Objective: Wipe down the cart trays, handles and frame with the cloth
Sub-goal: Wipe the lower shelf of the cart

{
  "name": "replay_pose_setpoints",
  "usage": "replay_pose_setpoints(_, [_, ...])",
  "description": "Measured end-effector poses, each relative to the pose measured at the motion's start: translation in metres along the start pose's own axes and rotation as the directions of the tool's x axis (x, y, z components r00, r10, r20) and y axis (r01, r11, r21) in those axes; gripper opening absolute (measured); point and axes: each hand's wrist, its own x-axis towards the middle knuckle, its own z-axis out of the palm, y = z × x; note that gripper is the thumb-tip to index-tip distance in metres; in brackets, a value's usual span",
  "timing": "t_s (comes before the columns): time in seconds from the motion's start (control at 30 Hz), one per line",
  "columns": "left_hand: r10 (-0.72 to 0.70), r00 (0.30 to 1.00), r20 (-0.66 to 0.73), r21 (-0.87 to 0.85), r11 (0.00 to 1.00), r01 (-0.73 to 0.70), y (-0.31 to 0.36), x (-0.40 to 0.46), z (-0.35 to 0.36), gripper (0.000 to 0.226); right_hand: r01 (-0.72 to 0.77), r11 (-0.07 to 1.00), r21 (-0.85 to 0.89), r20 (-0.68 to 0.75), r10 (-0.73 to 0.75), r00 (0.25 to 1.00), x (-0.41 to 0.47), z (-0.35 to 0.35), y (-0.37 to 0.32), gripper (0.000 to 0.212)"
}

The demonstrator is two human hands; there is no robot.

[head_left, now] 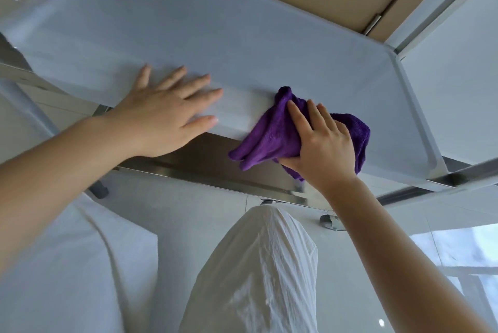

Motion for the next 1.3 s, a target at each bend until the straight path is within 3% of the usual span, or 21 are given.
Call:
replay_pose_setpoints(0.2, [0.049,0.999,-0.013,-0.042,0.998,-0.049,0.002,-0.007,0.007,0.107,-0.006,1.000,0.028,0.009,0.006,1.000,0.012,-0.010,-0.024,0.087])
replay_pose_setpoints(0.33, [0.092,0.996,-0.022,0.001,0.996,-0.092,-0.002,-0.005,0.010,0.114,0.002,0.999,0.051,-0.020,-0.001,1.000,0.025,-0.011,-0.047,0.086])
replay_pose_setpoints(0.43, [0.139,0.990,-0.022,0.037,0.990,-0.138,-0.005,-0.003,0.009,0.118,0.005,0.998,0.055,0.001,-0.005,1.000,0.037,-0.010,-0.069,0.098])
replay_pose_setpoints(0.63, [0.224,0.970,-0.097,-0.046,0.972,-0.229,-0.025,0.000,0.004,0.083,0.050,0.998,0.029,-0.008,-0.050,0.999,0.052,-0.013,-0.096,0.107])
replay_pose_setpoints(0.87, [0.260,0.939,-0.225,-0.093,0.954,-0.287,-0.043,-0.002,0.013,0.074,0.092,0.995,0.047,-0.028,-0.091,0.995,0.062,-0.016,-0.110,0.119])
replay_pose_setpoints(1.03, [0.203,0.925,-0.320,-0.030,0.974,-0.224,-0.057,-0.012,0.023,0.075,0.104,0.993,0.059,-0.043,-0.102,0.994,0.070,-0.016,-0.124,0.119])
replay_pose_setpoints(1.3, [-0.105,0.920,-0.377,0.017,0.993,0.120,-0.130,-0.053,0.029,0.097,0.134,0.991,0.032,-0.076,-0.131,0.988,0.080,-0.010,-0.145,0.098])
